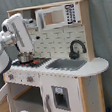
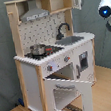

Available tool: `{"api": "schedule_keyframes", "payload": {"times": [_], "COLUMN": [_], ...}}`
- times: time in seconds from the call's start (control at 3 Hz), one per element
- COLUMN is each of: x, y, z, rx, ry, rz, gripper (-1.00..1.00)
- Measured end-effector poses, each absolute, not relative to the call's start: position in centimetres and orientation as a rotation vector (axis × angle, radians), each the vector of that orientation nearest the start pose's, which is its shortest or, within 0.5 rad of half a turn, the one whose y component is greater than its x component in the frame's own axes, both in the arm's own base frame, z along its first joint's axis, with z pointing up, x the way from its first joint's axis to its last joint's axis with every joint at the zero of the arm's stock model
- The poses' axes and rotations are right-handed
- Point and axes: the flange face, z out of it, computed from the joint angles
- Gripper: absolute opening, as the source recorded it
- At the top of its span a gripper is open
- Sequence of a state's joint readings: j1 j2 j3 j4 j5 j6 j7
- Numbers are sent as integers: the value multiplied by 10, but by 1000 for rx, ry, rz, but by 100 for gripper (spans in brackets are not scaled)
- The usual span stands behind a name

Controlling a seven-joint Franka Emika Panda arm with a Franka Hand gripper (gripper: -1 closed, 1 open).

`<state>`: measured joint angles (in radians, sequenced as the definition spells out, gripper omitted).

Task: Play with the kitchen

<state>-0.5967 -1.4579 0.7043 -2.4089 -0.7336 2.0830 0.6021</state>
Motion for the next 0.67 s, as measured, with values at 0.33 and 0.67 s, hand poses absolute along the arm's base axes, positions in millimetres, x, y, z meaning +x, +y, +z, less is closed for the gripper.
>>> {"api": "schedule_keyframes", "payload": {"times": [0.33,0.67], "x": [243,265], "y": [156,140], "z": [701,702], "rx": [1438,1437], "ry": [-469,-452], "rz": [1107,1091], "gripper": [100,100]}}
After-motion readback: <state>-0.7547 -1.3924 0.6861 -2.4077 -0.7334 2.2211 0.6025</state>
